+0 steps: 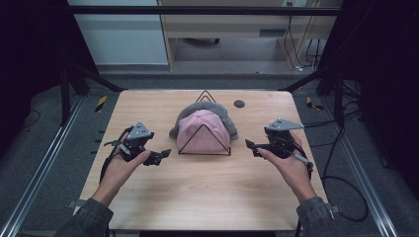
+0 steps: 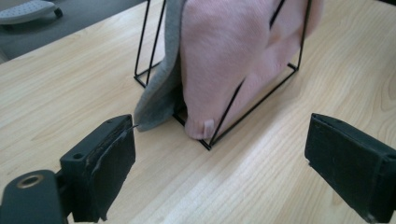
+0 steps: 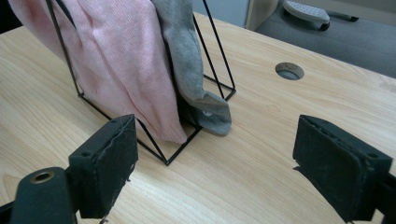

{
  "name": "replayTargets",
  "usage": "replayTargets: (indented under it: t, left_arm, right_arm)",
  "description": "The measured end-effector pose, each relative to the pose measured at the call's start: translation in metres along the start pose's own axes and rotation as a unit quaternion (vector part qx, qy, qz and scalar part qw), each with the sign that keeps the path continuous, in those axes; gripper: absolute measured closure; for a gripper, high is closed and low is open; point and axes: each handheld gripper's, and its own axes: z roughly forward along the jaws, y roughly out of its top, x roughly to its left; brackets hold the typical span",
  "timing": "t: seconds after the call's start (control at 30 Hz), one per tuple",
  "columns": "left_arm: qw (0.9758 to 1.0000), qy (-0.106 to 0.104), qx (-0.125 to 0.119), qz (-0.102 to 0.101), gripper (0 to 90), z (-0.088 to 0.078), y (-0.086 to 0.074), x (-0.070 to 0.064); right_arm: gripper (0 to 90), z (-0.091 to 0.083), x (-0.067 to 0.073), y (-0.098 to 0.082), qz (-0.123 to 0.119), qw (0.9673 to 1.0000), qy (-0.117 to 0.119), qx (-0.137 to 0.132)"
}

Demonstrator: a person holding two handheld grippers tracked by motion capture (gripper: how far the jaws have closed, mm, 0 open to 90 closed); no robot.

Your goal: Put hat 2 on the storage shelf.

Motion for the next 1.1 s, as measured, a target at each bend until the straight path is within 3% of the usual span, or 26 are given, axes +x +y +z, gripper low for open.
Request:
replayTargets:
  t: [0.2,0.27,0.6,0.77,1.1]
  left_arm:
    - [0.9996,-0.01,0.023,0.01,6.7,0.0,-0.008,-0.006]
    - [0.9993,-0.005,0.033,0.017,6.5,0.001,-0.012,-0.008]
    - [0.9978,-0.009,0.065,0.011,6.5,0.01,-0.038,-0.009]
    - [0.9949,0.014,0.099,0.004,6.5,0.017,-0.051,-0.005]
    - [0.9916,0.021,0.122,-0.037,6.5,0.027,-0.074,0.013]
  right_arm:
    - [11.4,-0.004,-0.002,-0.014,-0.003,0.9999,-0.012,0.01]
    - [11.3,-0.006,-0.004,-0.019,-0.003,0.9998,-0.014,0.013]
    - [9.4,-0.002,-0.006,-0.053,0.007,0.9988,-0.008,0.049]
    - [8.2,0.008,-0.006,-0.069,0.006,0.9972,0.003,0.075]
    - [9.3,0.028,-0.018,-0.092,0.049,0.9915,-0.006,0.12]
